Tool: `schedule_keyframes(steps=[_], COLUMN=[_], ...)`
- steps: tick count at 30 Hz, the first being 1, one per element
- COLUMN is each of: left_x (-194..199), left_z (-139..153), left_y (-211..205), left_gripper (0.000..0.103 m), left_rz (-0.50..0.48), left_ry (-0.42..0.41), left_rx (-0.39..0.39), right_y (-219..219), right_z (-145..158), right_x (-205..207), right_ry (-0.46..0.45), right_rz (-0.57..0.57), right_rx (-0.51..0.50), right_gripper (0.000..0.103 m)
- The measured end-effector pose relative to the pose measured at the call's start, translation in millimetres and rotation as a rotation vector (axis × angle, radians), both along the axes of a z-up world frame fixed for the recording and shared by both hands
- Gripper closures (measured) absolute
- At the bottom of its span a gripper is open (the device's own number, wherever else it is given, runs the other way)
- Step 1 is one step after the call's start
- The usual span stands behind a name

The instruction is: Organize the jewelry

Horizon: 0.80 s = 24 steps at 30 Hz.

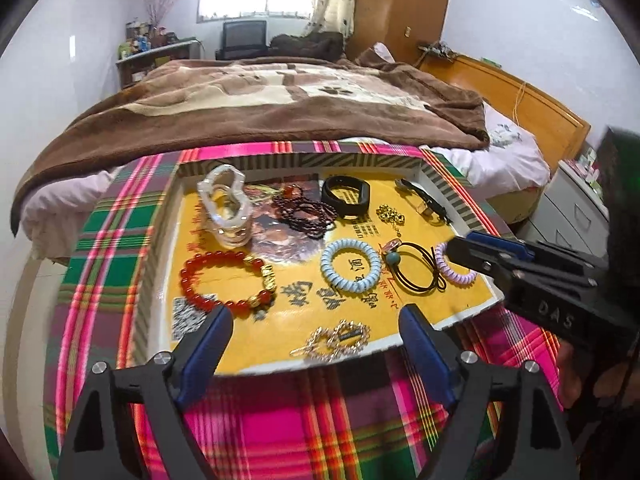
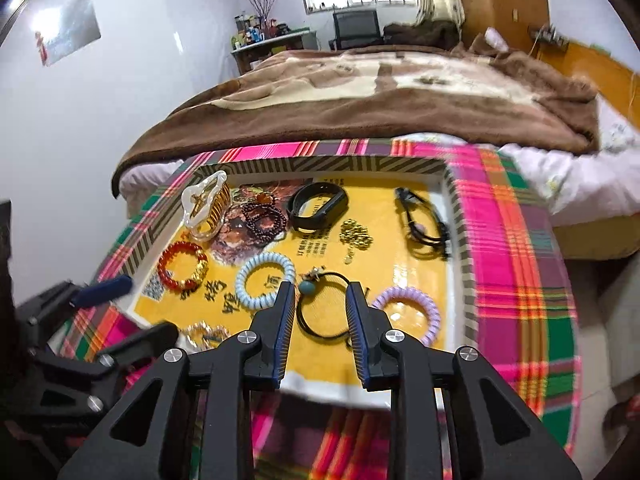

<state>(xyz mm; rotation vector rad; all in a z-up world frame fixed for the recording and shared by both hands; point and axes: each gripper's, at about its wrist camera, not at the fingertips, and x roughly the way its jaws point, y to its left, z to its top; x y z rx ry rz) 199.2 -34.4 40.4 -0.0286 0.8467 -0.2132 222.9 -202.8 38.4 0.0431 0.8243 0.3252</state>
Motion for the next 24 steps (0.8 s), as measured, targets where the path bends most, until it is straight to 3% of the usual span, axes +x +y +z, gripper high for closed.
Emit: schedule_keyframes(steps=[3,5,6,20,24], left_x=[-12.0,-20.8,-25.3,-69.9,-76.4], left_z=[3.7,5.8,6.5,3.6,5.7], left_y=[4.2,7.9,9.4,19.1,22.4], left_gripper=[0.017,0.017,0.017,0.017,0.017], left_rz=[0.035,0.053,0.057,0.131,0.14], left_ry=[-0.014,-0.017,-0.02,-0.013,-0.012], left_rx=[0.022,0.029,0.027,0.095,0.069], right_y=[1.3,0.4,0.2,3.6,4.3], right_z=[4.7,6.2,6.3,6.3,6.6], right_x=[-20.3,-31.8,-37.6,-101.4,-109.3], right_ry=[-0.038,-0.049,-0.053,-0.07,-0.069], right_rz=[-0.028,-0.039,-0.046,-0.088,-0.1], right_rx=[-0.04,-0.042,-0.052,-0.085,-0.078], right_gripper=[0.073,0.058,0.055,0.055,0.055])
